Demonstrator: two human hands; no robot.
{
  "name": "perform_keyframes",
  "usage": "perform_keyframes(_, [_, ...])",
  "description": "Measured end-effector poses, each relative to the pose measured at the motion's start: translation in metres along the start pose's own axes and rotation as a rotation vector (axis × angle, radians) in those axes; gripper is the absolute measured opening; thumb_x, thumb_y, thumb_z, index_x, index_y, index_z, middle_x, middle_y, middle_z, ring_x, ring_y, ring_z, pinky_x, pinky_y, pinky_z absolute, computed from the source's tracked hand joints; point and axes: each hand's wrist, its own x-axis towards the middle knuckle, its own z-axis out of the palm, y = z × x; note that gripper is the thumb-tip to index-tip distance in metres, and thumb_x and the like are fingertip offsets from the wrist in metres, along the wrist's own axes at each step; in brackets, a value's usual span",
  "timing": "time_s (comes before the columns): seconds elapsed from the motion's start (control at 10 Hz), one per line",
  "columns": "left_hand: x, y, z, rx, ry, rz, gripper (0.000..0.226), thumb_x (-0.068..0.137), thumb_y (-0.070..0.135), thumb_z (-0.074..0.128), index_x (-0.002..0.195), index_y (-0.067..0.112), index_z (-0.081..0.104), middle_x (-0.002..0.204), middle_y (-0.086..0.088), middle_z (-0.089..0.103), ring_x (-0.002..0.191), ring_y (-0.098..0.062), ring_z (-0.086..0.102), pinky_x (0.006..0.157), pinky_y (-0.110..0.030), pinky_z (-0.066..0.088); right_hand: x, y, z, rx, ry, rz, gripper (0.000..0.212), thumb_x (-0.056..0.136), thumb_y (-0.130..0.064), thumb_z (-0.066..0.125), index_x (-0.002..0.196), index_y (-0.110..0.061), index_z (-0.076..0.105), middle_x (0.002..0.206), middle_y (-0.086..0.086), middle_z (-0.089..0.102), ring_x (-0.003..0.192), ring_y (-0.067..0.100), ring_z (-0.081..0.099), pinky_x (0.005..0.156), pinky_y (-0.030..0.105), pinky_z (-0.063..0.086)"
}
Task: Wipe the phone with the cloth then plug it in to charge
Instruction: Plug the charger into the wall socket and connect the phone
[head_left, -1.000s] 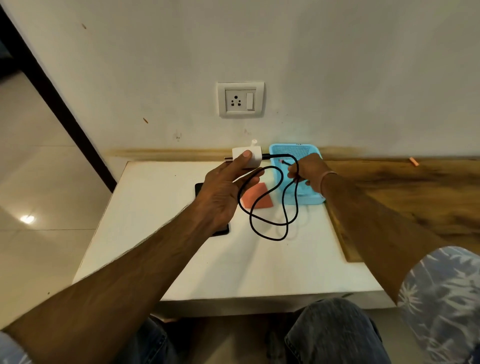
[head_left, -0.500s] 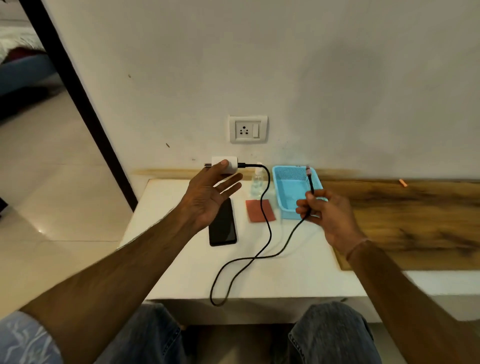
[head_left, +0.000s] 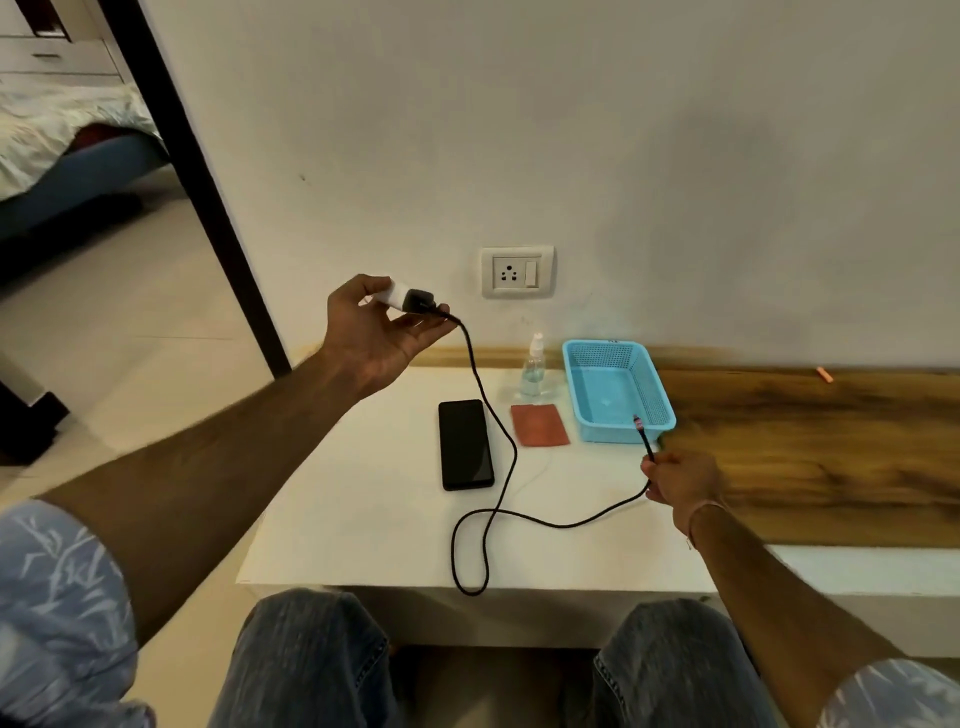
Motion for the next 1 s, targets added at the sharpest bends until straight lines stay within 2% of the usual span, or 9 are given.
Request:
perform_keyframes(0.1, [0.009, 0.000, 0.000, 0.053, 0.025, -0.024, 0.016, 0.091, 0.018, 0.047, 0.100, 0.004, 0.045, 0.093, -0.021, 0.055, 0.077, -0.039, 0.062, 0.092, -0.064, 0.053, 0.007, 0.013, -0.002, 0.025, -0.075, 0.143, 0.019, 0.078, 0.008, 0.067, 0.097, 0.007, 0.066, 0.088, 0.020, 0.069, 0.066, 0.025, 0.067, 0.051, 0.027, 0.056])
perform_keyframes(0.2, [0.017, -0.004, 0.000, 0.088, 0.046, -0.036, 0.015, 0.091, 0.020, 0.047, 0.097, 0.007, 0.043, 0.092, -0.019, 0.053, 0.074, -0.035, 0.057, 0.084, -0.060, 0.057, 0.007, 0.021, 0.007, 0.038, -0.086, 0.196, 0.018, 0.086, 0.001, 0.062, 0.103, 0.000, 0.061, 0.104, 0.021, 0.067, 0.078, 0.023, 0.068, 0.058, 0.025, 0.055])
perform_keyframes(0.3, [0.028, -0.012, 0.001, 0.176, 0.081, -0.055, 0.021, 0.091, 0.025, 0.049, 0.100, 0.006, 0.045, 0.090, -0.018, 0.052, 0.072, -0.033, 0.052, 0.070, -0.047, 0.059, 0.015, 0.015, 0.022, -0.387, -0.094, 0.093, 0.031, 0.096, -0.042, 0.051, 0.111, -0.016, 0.059, 0.106, 0.001, 0.066, 0.100, 0.016, 0.063, 0.075, 0.020, 0.046])
perform_keyframes(0.4, [0.034, -0.019, 0.003, 0.214, 0.093, -0.062, 0.025, 0.090, 0.026, 0.050, 0.102, 0.005, 0.047, 0.089, -0.018, 0.054, 0.071, -0.033, 0.051, 0.066, -0.040, 0.056, 0.010, 0.010, 0.022, -0.353, -0.053, 0.067, 0.021, 0.090, -0.033, 0.065, 0.087, -0.014, 0.056, 0.109, 0.006, 0.066, 0.095, 0.023, 0.066, 0.072, 0.024, 0.051])
perform_keyframes(0.5, [0.038, -0.028, 0.006, 0.246, 0.094, -0.056, 0.027, 0.089, 0.025, 0.049, 0.104, 0.002, 0.051, 0.086, -0.018, 0.055, 0.067, -0.030, 0.050, 0.062, -0.036, 0.052, 0.006, -0.008, 0.034, -0.346, 0.003, -0.052, 0.019, 0.081, -0.020, 0.072, 0.088, -0.014, 0.055, 0.103, 0.015, 0.061, 0.092, 0.034, 0.063, 0.065, 0.029, 0.053])
perform_keyframes(0.6, [0.040, -0.034, 0.009, 0.276, 0.091, -0.050, 0.028, 0.090, 0.023, 0.046, 0.105, 0.001, 0.052, 0.084, -0.018, 0.056, 0.064, -0.029, 0.049, 0.058, -0.033, 0.050, -0.005, -0.038, 0.048, -0.237, 0.089, -0.195, 0.024, 0.079, -0.025, 0.074, 0.093, -0.010, 0.061, 0.098, 0.010, 0.065, 0.093, 0.031, 0.065, 0.066, 0.029, 0.053])
perform_keyframes(0.7, [0.041, -0.044, 0.014, 0.295, 0.084, -0.050, 0.029, 0.092, 0.021, 0.042, 0.109, -0.001, 0.052, 0.085, -0.018, 0.056, 0.062, -0.028, 0.048, 0.056, -0.032, 0.048, -0.027, -0.097, 0.075, 0.052, -0.092, -0.289, 0.019, 0.078, -0.030, 0.074, 0.088, -0.019, 0.061, 0.088, 0.007, 0.069, 0.066, 0.019, 0.067, 0.059, 0.032, 0.058])
perform_keyframes(0.8, [0.042, -0.051, 0.016, 0.291, 0.078, -0.053, 0.033, 0.093, 0.020, 0.039, 0.114, -0.002, 0.052, 0.087, -0.019, 0.058, 0.062, -0.027, 0.049, 0.057, -0.032, 0.047, -0.039, -0.127, 0.092, 0.113, -0.299, -0.313, 0.018, 0.083, -0.032, 0.072, 0.091, -0.019, 0.061, 0.087, 0.008, 0.069, 0.060, 0.016, 0.066, 0.057, 0.030, 0.057])
perform_keyframes(1.0, [0.051, -0.063, 0.022, 0.285, 0.102, -0.063, 0.037, 0.094, 0.019, 0.037, 0.120, -0.001, 0.053, 0.092, -0.017, 0.058, 0.066, -0.023, 0.051, 0.059, -0.033, 0.048, -0.056, -0.179, 0.128, 0.063, -0.505, -0.259, 0.031, 0.088, -0.047, 0.061, 0.102, -0.019, 0.061, 0.090, 0.001, 0.070, 0.075, 0.020, 0.071, 0.055, 0.026, 0.057])
